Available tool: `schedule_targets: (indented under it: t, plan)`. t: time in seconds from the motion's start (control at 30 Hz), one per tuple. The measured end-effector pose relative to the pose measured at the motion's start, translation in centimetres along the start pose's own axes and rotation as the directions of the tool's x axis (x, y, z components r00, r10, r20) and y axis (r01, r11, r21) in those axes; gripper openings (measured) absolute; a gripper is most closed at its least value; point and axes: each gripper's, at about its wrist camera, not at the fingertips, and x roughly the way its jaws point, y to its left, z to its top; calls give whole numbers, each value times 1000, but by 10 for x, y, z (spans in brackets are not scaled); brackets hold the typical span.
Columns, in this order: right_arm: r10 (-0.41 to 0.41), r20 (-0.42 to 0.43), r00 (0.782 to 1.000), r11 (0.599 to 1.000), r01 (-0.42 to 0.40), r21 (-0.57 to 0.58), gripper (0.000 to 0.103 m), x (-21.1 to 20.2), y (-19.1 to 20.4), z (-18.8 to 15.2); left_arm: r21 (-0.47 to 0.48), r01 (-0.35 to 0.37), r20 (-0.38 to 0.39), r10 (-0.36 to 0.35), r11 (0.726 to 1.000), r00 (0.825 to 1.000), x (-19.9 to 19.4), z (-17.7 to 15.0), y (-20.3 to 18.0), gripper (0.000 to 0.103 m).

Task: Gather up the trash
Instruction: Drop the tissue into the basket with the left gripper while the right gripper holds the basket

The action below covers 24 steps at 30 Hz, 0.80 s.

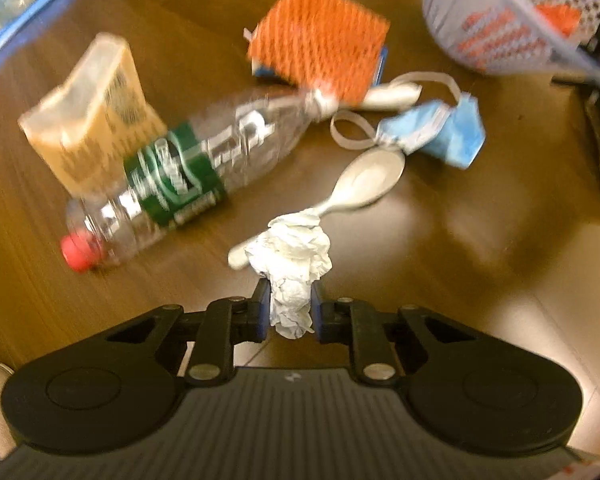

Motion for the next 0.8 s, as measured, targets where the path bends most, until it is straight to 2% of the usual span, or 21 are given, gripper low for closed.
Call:
schedule_targets:
  t: [0.23, 0.47, 0.63, 0.8]
  plan:
    - [-4, 0, 1000, 1000, 4, -4, 10, 0, 1, 0, -5, 13, 115, -13, 1000, 993, -58, 46, -7, 16]
    - [-10, -2, 1000, 1000, 10, -5, 10, -2, 1, -4, 90, 60, 237, -80, 994, 968, -113, 95, -31, 16]
    - [-11, 0, 1000, 1000, 11, -4, 10, -2, 0, -6, 145, 118, 273, -155, 982, 949, -128, 131, -53, 16]
    - [-11, 1, 1000, 1000, 11, -3, 10, -3, 0, -8, 209, 147, 282, -204, 967, 938, -130, 149, -76, 16]
